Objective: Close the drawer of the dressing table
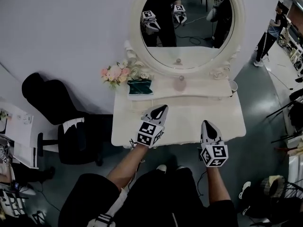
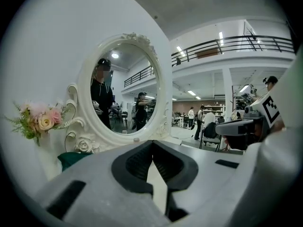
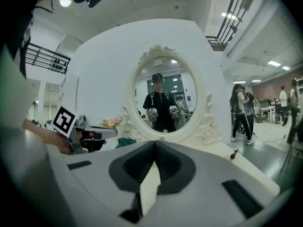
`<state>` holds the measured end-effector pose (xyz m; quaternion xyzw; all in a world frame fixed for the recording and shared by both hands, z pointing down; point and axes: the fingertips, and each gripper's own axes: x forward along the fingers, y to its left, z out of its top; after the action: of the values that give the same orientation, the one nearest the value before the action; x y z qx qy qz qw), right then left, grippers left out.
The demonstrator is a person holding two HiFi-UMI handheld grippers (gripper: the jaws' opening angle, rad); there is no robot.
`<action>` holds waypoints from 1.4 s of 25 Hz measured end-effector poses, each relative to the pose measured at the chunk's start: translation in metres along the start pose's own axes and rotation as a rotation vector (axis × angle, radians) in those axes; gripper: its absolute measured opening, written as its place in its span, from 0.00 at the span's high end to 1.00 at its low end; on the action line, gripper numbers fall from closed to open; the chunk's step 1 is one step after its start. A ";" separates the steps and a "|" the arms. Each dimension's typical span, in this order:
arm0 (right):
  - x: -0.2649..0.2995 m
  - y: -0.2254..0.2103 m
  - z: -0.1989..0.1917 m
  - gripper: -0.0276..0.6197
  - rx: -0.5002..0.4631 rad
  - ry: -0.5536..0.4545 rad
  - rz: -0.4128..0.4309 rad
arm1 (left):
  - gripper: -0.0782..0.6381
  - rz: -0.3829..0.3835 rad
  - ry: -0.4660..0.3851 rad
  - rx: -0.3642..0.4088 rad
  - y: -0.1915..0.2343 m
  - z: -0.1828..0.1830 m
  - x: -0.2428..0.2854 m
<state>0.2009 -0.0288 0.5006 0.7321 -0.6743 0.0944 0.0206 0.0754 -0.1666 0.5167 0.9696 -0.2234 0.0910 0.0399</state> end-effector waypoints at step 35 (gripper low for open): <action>0.171 -0.076 0.023 0.96 -0.043 0.053 0.246 | 0.88 0.273 -0.005 -0.068 0.064 0.019 0.087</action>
<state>0.2914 -0.1937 0.5142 0.6405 -0.7601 0.1009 0.0423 0.1271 -0.2628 0.5173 0.9286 -0.3562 0.0854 0.0592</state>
